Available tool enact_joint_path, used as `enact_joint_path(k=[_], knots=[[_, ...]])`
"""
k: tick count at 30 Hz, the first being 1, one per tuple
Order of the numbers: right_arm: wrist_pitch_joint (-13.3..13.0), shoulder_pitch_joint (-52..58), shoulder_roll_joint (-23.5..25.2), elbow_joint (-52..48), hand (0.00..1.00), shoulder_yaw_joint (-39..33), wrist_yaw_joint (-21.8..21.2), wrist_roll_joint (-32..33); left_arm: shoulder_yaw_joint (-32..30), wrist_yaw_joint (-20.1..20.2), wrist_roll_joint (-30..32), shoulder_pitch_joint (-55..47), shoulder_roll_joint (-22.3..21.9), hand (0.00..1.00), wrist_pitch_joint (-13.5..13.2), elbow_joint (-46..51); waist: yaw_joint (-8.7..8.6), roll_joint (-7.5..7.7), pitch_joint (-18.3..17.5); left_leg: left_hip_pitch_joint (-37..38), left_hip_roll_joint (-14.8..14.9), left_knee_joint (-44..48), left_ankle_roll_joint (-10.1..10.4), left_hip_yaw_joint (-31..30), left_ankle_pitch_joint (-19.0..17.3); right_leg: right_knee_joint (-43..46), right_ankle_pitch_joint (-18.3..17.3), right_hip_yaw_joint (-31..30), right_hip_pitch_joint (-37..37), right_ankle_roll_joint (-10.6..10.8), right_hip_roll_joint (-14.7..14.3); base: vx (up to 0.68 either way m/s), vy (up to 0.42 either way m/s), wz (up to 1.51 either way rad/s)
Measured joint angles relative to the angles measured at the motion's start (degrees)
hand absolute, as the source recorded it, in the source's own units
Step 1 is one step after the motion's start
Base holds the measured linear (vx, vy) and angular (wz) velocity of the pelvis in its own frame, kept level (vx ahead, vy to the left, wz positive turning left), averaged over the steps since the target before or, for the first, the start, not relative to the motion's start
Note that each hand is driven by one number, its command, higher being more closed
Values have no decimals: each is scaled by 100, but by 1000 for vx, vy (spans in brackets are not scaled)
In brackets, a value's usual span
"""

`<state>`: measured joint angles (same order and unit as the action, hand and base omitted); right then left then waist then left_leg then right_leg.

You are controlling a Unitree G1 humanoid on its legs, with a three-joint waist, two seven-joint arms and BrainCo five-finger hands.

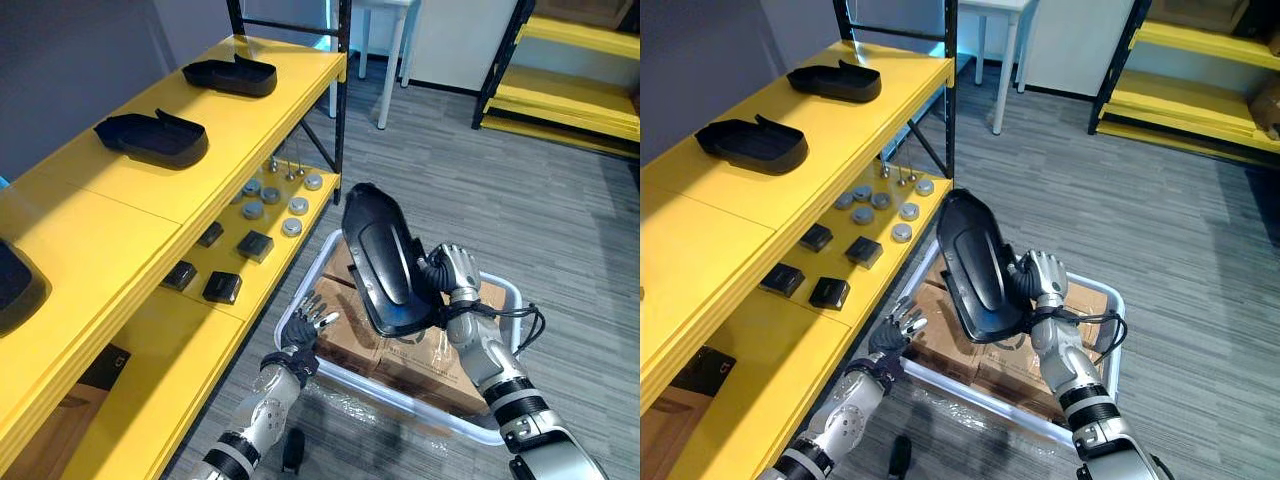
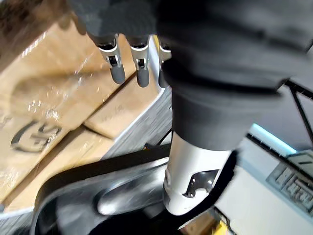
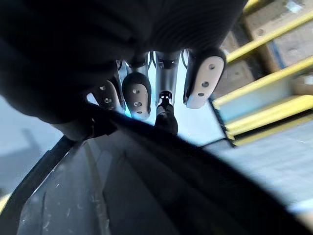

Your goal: Walk over and take plastic housings, then place them on the shelf

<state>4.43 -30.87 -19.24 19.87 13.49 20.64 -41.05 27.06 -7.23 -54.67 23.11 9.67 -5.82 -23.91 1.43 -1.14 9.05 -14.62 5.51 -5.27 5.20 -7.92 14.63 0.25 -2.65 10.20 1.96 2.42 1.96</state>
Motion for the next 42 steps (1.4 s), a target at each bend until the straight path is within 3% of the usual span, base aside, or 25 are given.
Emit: enact_joint_path(k=[9,10,11,17,20,21,22,23,24,25,26,27,29,31,32,33,34,35,36,38,40,42], knots=[[-132,376,443,-576,100,485,310,19,378,-210,-214,425,-65,0,50,-275,-36,75,-132,120,-13,0,11,10,-33,-288,154,-6,-247,8,-8,0,0,0],[-133,453,443,-691,100,569,375,22,385,-256,-270,426,-57,100,50,-276,-41,85,-153,124,-14,0,12,10,-44,-305,158,-4,-261,6,-10,75,14,7],[-142,896,407,-1292,100,724,612,30,490,-405,-387,508,17,100,42,-276,-43,121,-246,192,-39,0,42,-17,-50,-376,166,29,-376,3,-4,87,10,10],[-282,1497,114,-1962,100,768,797,253,443,-706,-482,629,16,100,-54,-155,-8,126,-333,196,-72,1,48,-189,-54,-413,157,199,-480,3,-21,38,1,15],[-485,2252,29,-2697,100,924,1033,512,85,-1027,-42,300,16,100,-311,604,-11,119,-352,201,-215,4,70,-558,-27,-286,-37,648,-622,-1,-21,51,-17,71],[-616,2376,87,-2819,100,997,1116,650,-36,-1046,252,92,28,100,-458,893,23,119,-407,156,-240,0,62,-534,-127,-160,-127,831,-628,-16,18,41,-4,81],[-705,2446,151,-2858,100,997,1175,738,-103,-1092,400,-20,-9,100,-519,1076,18,132,-454,53,-155,22,-57,44,-250,-186,-138,1103,-691,-13,54,71,17,131],[-832,2483,152,-2902,0,1009,1235,790,-245,-1139,580,-44,-119,100,-563,1204,2,146,-454,-132,-56,302,-178,988,-449,-171,-156,1441,-737,15,158,62,44,130],[-897,2481,156,-2890,0,1036,1238,827,-354,-1147,671,-48,-173,100,-593,1246,12,146,-454,-239,11,516,-266,1517,-502,-153,-185,1579,-754,55,216,74,67,132],[-978,2457,181,-2820,0,1193,1233,919,-594,-1244,774,-129,-207,100,-678,1479,70,134,-462,-330,231,848,-514,2552,-623,-70,-267,1770,-776,146,297,123,118,100],[-1069,2511,160,-2725,0,1575,1109,919,-846,-1368,821,-174,-347,100,-806,1794,107,144,-468,-341,458,1098,-630,3352,-607,48,-378,1945,-818,250,381,154,123,104],[-1132,2558,203,-2610,0,1929,992,918,-1001,-1422,944,-199,-461,100,-910,2153,115,166,-475,-361,489,1215,-725,3638,-577,153,-470,2081,-848,343,478,179,128,72],[-1181,2718,601,-2491,0,2435,771,915,-1112,-1526,1391,-335,-531,100,-1127,2905,291,242,-513,-354,174,1203,-828,3615,-668,269,-511,2200,-850,409,768,233,210,50],[-1257,2743,1019,-2491,0,2429,727,916,-1187,-1574,2083,-484,-543,100,-1190,3309,277,249,-524,-196,-201,1145,-924,3455,-872,541,-515,2464,-1035,429,1078,278,247,72],[-1313,2733,1203,-2494,0,2110,736,918,-1138,-1640,2613,-636,-640,100,-1177,3357,246,213,-547,144,-424,1055,-977,3236,-985,1571,-531,2647,-1037,440,1492,225,207,73],[-1324,2738,1259,-2500,0,1952,749,923,-1087,-1688,2912,-700,-656,100,-1137,3356,211,220,-551,335,-518,964,-1016,3108,-1001,2173,-516,2672,-1004,415,1729,315,316,113],[-1337,2749,1360,-2507,0,1637,785,942,-961,-1800,3475,-819,-634,100,-1083,3361,81,263,-564,677,-757,814,-1108,2814,-1049,3471,-313,2599,-802,10,2236,189,215,104],[-1344,2743,1414,-2507,0,1482,793,960,-944,-1841,3770,-862,-620,100,-1045,3370,23,272,-572,795,-846,775,-1143,2667,-1083,4088,-206,2488,-655,-273,2432,262,250,134],[-1366,2736,1526,-2507,0,1231,832,1000,-979,-1941,4330,-972,-518,100,-980,3423,-57,262,-563,980,-952,743,-1198,2400,-1142,5045,-330,2121,-271,-550,2563,264,157,116],[-1414,2831,1660,-2491,0,1097,912,999,-1113,-2137,5364,-1161,-372,100,-854,3473,-64,247,-539,1182,-988,734,-1264,2074,-1221,5471,-520,1329,305,-365,2208,240,52,102],[-1466,3091,1808,-2490,0,1087,993,1006,-1457,-2349,6327,-1473,-358,100,-711,3524,-95,241,-521,1342,-1004,692,-1227,1604,-1264,4873,-784,760,688,-153,1542,188,-44,102],[-1475,3213,1859,-2488,0,1064,996,1049,-1697,-2465,6750,-1728,-326,100,-637,3584,-116,234,-517,1379,-1016,701,-1167,1359,-1301,4093,-910,364,826,-66,1040,155,-80,86]])
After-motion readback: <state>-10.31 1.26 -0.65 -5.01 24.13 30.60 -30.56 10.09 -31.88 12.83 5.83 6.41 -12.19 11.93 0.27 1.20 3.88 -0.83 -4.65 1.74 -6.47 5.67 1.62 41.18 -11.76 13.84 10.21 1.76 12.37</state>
